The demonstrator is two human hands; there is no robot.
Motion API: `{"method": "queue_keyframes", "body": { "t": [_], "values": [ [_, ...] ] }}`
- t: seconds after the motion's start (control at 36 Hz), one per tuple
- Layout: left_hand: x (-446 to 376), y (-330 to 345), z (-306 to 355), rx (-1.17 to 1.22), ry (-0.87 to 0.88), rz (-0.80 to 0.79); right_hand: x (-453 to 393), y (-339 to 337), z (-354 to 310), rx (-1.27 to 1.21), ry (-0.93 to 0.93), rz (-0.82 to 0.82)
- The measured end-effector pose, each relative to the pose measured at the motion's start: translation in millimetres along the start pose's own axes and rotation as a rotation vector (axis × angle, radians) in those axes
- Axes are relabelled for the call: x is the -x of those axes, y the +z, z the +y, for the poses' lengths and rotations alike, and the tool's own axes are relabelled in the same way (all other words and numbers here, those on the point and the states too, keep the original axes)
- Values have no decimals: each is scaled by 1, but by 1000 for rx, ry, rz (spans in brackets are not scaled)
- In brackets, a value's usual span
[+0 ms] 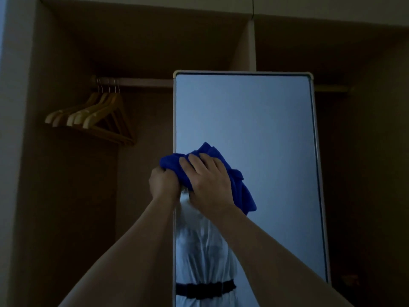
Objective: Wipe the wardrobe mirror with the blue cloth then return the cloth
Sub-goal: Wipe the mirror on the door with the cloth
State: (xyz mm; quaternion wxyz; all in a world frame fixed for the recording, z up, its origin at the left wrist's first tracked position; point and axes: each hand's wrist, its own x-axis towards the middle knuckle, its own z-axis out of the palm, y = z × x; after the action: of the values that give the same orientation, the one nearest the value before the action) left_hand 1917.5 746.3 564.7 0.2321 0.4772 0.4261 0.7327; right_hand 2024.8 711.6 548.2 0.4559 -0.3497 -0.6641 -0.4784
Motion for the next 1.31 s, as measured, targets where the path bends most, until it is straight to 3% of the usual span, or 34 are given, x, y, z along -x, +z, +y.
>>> {"method": "queue_keyframes", "body": {
  "t": [0.17, 0.31, 0.5, 0.69, 0.86, 1.06, 1.31],
  "values": [
    [1, -3, -3, 5, -26, -69, -14, -3, 12, 18, -34, -47],
    [14, 0, -29, -50, -6, -38, -56, -16, 25, 192, 65, -133],
    [9, 1, -32, -141, -5, -45, -55, -6, 19, 170, 174, -191],
    [5, -3, -35, -124, -53, -120, 5, 6, -10, 181, 69, -196],
    [6, -4, -36, -225, -31, -122, 3, 3, 1, 233, -30, -232],
    [20, -4, -28, -238, 54, -35, -50, -13, 28, 243, 187, -248],
    [22, -3, -27, -300, 71, -39, -12, -12, 24, 207, 203, -191]
  ]
}}
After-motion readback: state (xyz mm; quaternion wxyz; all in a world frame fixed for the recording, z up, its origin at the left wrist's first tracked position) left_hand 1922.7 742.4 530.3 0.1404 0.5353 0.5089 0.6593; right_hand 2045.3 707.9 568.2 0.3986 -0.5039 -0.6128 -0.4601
